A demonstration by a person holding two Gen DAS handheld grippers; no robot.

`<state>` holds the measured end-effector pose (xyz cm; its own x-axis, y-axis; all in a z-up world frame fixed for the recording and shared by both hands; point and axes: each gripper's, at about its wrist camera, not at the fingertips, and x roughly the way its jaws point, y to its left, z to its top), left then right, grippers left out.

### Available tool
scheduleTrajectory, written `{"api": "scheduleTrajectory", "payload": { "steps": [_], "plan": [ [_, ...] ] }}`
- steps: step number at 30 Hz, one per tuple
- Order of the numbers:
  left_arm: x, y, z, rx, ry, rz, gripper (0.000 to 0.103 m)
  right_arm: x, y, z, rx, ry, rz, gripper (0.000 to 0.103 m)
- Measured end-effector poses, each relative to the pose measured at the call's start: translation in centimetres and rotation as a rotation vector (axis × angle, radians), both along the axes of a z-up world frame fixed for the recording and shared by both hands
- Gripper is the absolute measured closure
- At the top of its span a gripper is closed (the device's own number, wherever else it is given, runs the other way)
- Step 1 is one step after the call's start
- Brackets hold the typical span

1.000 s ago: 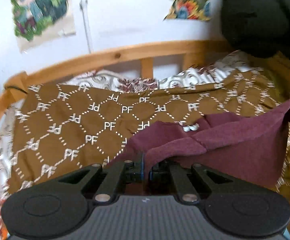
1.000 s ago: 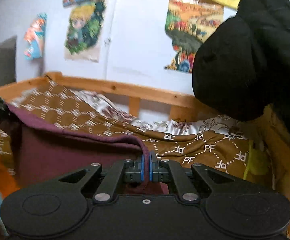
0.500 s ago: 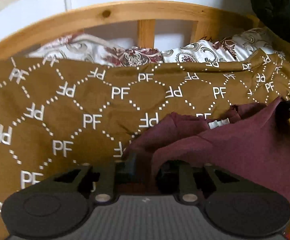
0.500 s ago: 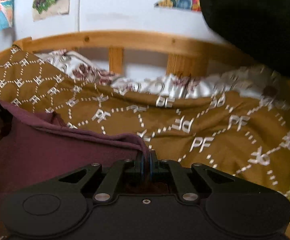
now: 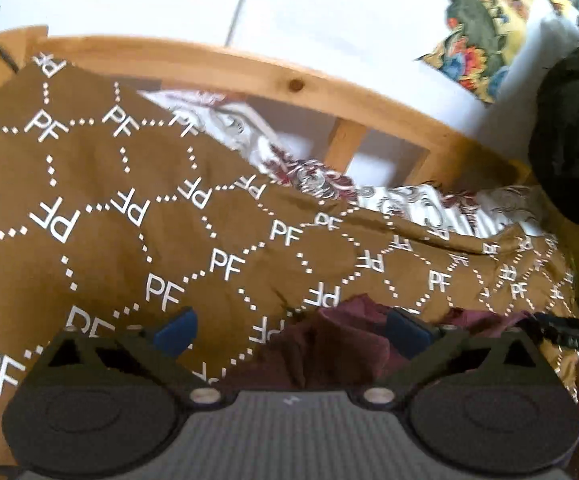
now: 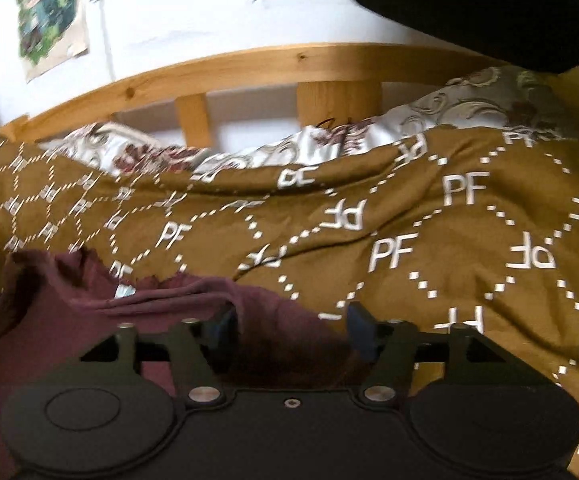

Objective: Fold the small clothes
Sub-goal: 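Lay the folded hem on the shirt and open both grippers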

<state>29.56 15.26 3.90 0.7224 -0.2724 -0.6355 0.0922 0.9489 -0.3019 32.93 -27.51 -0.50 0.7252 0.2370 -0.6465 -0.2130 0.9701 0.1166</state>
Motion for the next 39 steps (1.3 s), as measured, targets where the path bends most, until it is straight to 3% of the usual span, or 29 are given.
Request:
{"api": "scheduleTrajectory", "payload": {
  "steps": [3,5,10,13,15,16,18,19,23,26,28,29,30,31,34,36,37,39],
  "plan": [
    [-1.4,-1.5,-0.3,0.074,-0.014,-0.07,0.001,-0.1,-0.9,0.4,0.034,-0.008,-0.06,0.023],
    [-2.1,-2.9,-1.1,0.135,-0.011,-0.113,0.001,-0.5,-1.3,0.7,0.037,-0.023,-0.083,0.007],
    [-2.6,-6.1,-3.8,0.315,0.037,-0.117,0.004,-2.1,-2.3,0.7,0.017,-0.029,-0.101,0.004],
    [-2.1,-6.3,-4.8,0.353,0.057,-0.052,0.027,-4.0,-2.2,0.5,-0.003,-0.022,-0.077,0.003],
    [-1.9,-5.6,-4.8,0.309,0.057,0.003,0.06,-5.9,-1.9,0.3,-0.007,-0.028,-0.049,0.003],
    [-1.8,-5.1,-4.8,0.288,0.063,0.025,0.069,-6.8,-1.8,0.2,-0.008,-0.032,-0.032,0.004],
    [-1.8,-4.4,-4.7,0.276,0.067,0.07,0.096,-8.9,-1.4,-0.1,-0.028,-0.059,-0.008,0.015],
    [-1.8,-4.0,-4.7,0.294,0.067,0.098,0.098,-9.8,-1.3,-0.1,-0.053,-0.079,-0.004,0.022],
    [-1.6,-2.9,-5.1,0.323,0.097,0.165,0.101,-12.5,-0.8,-0.5,-0.102,-0.114,0.023,0.053],
    [-2.5,-2.5,-4.6,0.282,0.084,0.181,0.098,-13.0,-0.5,-1.1,-0.087,-0.067,0.053,0.063],
    [-3.8,-2.8,-4.0,0.265,0.056,0.171,0.085,-13.1,-0.4,-1.5,-0.066,-0.037,0.073,0.064],
    [-4.4,-3.1,-3.8,0.259,0.038,0.152,0.066,-13.2,-0.3,-1.7,-0.05,-0.016,0.086,0.064],
    [-5.1,-3.5,-3.6,0.263,0.02,0.132,0.04,-13.2,-0.2,-1.9,-0.037,-0.003,0.093,0.064],
    [-5.8,-4.0,-3.4,0.278,0.004,0.118,0.033,-13.3,0.0,-2.1,-0.035,0.006,0.099,0.064],
    [-6.6,-6.0,-3.3,0.339,-0.017,0.066,0.033,-13.8,0.6,-2.6,-0.041,0.01,0.113,0.064],
    [-6.8,-7.2,-3.7,0.386,-0.007,0.051,0.04,-13.9,0.9,-2.7,-0.05,0.004,0.127,0.081],
    [-6.8,-7.4,-3.9,0.397,0.002,0.047,0.044,-13.9,1.1,-2.7,-0.046,0.011,0.125,0.096],
    [-6.7,-7.9,-4.5,0.404,0.044,0.053,0.05,-13.7,0.8,-2.6,-0.036,0.02,0.099,0.097]
  ]
}}
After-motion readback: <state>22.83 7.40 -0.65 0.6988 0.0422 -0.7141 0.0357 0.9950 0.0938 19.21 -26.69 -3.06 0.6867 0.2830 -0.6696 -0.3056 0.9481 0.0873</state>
